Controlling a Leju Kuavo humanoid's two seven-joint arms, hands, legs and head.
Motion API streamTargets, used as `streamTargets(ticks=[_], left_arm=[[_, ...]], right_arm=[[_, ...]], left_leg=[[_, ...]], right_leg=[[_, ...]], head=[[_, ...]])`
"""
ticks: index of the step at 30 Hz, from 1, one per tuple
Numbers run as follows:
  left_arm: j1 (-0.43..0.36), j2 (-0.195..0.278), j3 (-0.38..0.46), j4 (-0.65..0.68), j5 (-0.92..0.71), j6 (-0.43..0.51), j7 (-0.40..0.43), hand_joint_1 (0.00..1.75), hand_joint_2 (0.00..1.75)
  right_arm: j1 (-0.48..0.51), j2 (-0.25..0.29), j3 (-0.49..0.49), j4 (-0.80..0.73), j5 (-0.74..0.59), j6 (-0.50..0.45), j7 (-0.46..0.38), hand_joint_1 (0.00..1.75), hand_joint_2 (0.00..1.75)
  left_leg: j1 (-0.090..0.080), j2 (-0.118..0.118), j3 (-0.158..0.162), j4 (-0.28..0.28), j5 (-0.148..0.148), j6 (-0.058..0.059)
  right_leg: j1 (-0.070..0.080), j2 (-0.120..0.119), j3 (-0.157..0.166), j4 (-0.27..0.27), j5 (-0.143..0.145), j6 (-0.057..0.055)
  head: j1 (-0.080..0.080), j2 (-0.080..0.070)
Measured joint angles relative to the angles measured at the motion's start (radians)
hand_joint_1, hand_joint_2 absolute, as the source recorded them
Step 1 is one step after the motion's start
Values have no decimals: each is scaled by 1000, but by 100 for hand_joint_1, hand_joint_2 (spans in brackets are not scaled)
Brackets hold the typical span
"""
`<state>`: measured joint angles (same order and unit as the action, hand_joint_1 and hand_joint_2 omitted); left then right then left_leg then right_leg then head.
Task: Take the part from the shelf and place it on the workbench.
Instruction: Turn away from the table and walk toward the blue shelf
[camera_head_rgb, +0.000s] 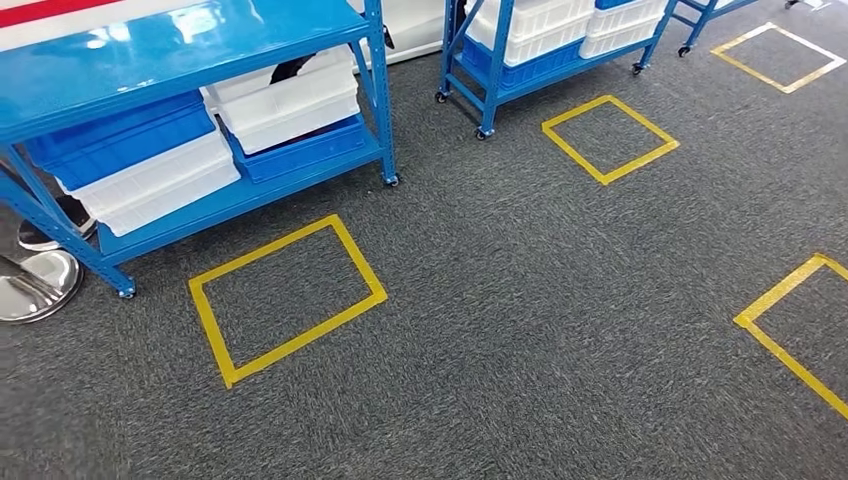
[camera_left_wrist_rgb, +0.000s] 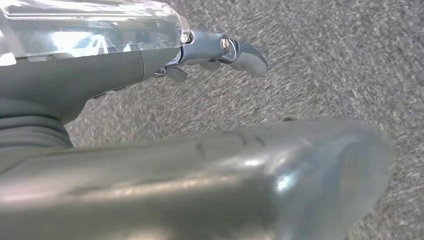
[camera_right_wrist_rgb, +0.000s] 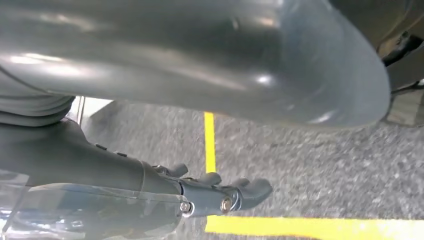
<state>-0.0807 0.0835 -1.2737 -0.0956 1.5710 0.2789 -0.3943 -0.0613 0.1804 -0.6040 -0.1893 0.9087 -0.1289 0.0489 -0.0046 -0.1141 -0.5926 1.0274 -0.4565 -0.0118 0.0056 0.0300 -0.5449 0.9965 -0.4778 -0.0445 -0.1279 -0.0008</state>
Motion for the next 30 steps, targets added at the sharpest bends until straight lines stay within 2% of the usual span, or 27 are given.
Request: streamTargets(ticks=[1, 3, 4, 5, 6, 7, 8, 10, 11, 13, 14, 16, 18, 19, 20, 21, 22, 23, 25, 26, 27, 28, 29, 30], left_arm=[[-1, 0, 2, 0, 0, 1, 0, 0, 0], [-5, 0, 7, 1, 0, 3, -1, 0, 0], [-6, 0, 11, 1, 0, 4, -1, 0, 0], [-5, 0, 14, 1, 0, 4, 0, 0, 0], [-4, 0, 17, 1, 0, 5, 0, 0, 0], [-2, 0, 21, 1, 0, 6, 0, 0, 0], [-1, 0, 24, 1, 0, 7, 0, 0, 0], [-4, 0, 29, 2, 0, 8, 1, 0, 0], [-4, 0, 32, 2, 0, 9, 3, 0, 0], [-1, 0, 37, 2, 0, 12, 6, 0, 0], [1, 0, 40, 2, 0, 13, 7, 0, 0], [3, 0, 44, 2, 0, 15, 10, 0, 0], [0, 0, 47, 2, 0, 16, 12, 0, 0], [-1, 0, 48, 2, 0, 16, 13, 0, 0], [-1, 0, 49, 2, 0, 16, 14, 0, 0], [0, 0, 49, 2, 0, 16, 14, 0, 0], [1, 0, 49, 2, 0, 15, 15, 0, 0], [2, 0, 49, 2, 0, 15, 15, 0, 0], [1, -1, 49, 2, 0, 15, 15, 0, 0], [0, -1, 49, 2, 0, 15, 15, 0, 0], [0, -1, 49, 2, 0, 15, 15, 0, 0], [2, -1, 49, 2, 0, 15, 16, 0, 0], [4, 0, 49, 2, 0, 15, 16, 0, 0], [6, 0, 49, 2, 0, 15, 16, 0, 0]], right_arm=[[1, 1, 1, 0, 3, 1, 0, 0, 0], [4, 2, 3, 0, 8, 2, 0, 0, 0], [5, 2, 4, 1, 10, 2, 1, 0, 0], [5, 2, 6, 1, 12, 2, 1, 0, 0], [5, 3, 8, 1, 13, 2, 1, 0, 0], [4, 3, 9, 1, 16, 2, 1, 0, 0], [4, 4, 10, 1, 19, 2, 1, 0, 0], [3, 4, 11, 1, 24, 2, 1, 0, 0], [2, 4, 13, 1, 26, 2, 1, 0, 0], [-3, 5, 18, 1, 28, 2, 1, 0, 0], [-6, 5, 20, 1, 29, 2, 2, 0, 0], [-8, 5, 23, 1, 29, 3, 3, 0, 0], [-5, 5, 24, 1, 29, 3, 7, 0, 0], [-4, 5, 24, 1, 29, 4, 9, 0, 0], [-3, 5, 24, 1, 29, 4, 11, 0, 0], [-2, 5, 24, 1, 29, 4, 12, 0, 0], [-3, 5, 24, 1, 29, 5, 13, 0, 0], [-3, 5, 24, 1, 29, 5, 14, 0, 0], [-2, 4, 24, 1, 29, 5, 15, 0, 0], [-2, 4, 24, 2, 29, 6, 16, 0, 0], [-3, 4, 25, 2, 29, 6, 16, 0, 0], [-6, 4, 25, 2, 29, 6, 17, 0, 0], [-8, 4, 25, 2, 29, 6, 17, 0, 0], [-8, 4, 25, 2, 29, 6, 17, 0, 0]], left_leg=[[-2, 26, -16, 37, -24, -5], [3, 81, -71, 161, -93, -15], [6, 93, -97, 219, -118, -20], [11, 101, -110, 251, -126, -25], [15, 107, -103, 245, -114, -30], [18, 116, -75, 197, -85, -34], [20, 136, -33, 122, -51, -36], [17, 173, 34, 0, -10, -28], [14, 182, 46, -25, -6, -21], [11, 163, 44, -30, -5, -5], [13, 153, 45, -33, -3, 1], [19, 133, 47, -39, 4, 14], [20, 111, 45, -40, 7, 21], [20, 99, 43, -40, 8, 22], [20, 86, 43, -39, 8, 22], [20, 72, 43, -38, 9, 22], [20, 57, 43, -36, 8, 21], [20, 43, 44, -34, 8, 19], [19, 17, 40, -27, 6, 10], [19, 7, 36, -24, 6, 3], [19, -3, 32, -23, 8, -5], [21, -13, 28, -24, 11, -12], [23, -13, 25, -24, 10, -19], [23, 3, 20, -15, 5, -24]], right_leg=[[-4, -14, 4, -8, 3, -1], [-3, -43, 6, -12, 3, -3], [-3, -58, 6, -11, 2, -2], [-3, -72, 6, -10, 0, -2], [-4, -85, 7, -8, -2, 0], [-6, -97, 8, -6, -5, 4], [-7, -109, 10, -3, -9, 8], [-4, -130, 15, 5, -18, 19], [-3, -139, 17, 7, -21, 23], [-1, -156, 22, 7, -24, 32], [-3, -154, 24, 10, -29, 37], [-9, -107, 6, 58, -66, 48], [-15, -49, -51, 182, -136, 54], [-16, -39, -82, 247, -163, 56], [-17, -35, -103, 288, -171, 57], [-18, -34, -107, 293, -159, 57], [-19, -31, -92, 259, -128, 56], [-22, -20, -62, 194, -87, 54], [-25, 28, -10, 72, -35, 50], [-26, 45, 3, 40, -26, 48], [-24, 52, 5, 32, -28, 46], [-22, 41, 4, 31, -26, 42], [-22, 29, 5, 28, -24, 36], [-22, 17, 7, 25, -22, 29]], head=[[0, 0], [0, 0], [0, 0], [0, 0], [0, 0], [0, 0], [0, 0], [0, 0], [0, 0], [0, 0], [0, 0], [0, 0], [0, 0], [0, 0], [0, 0], [0, 0], [0, 0], [0, 0], [0, 0], [0, 0], [0, 0], [0, 0], [0, 0], [0, 0]])
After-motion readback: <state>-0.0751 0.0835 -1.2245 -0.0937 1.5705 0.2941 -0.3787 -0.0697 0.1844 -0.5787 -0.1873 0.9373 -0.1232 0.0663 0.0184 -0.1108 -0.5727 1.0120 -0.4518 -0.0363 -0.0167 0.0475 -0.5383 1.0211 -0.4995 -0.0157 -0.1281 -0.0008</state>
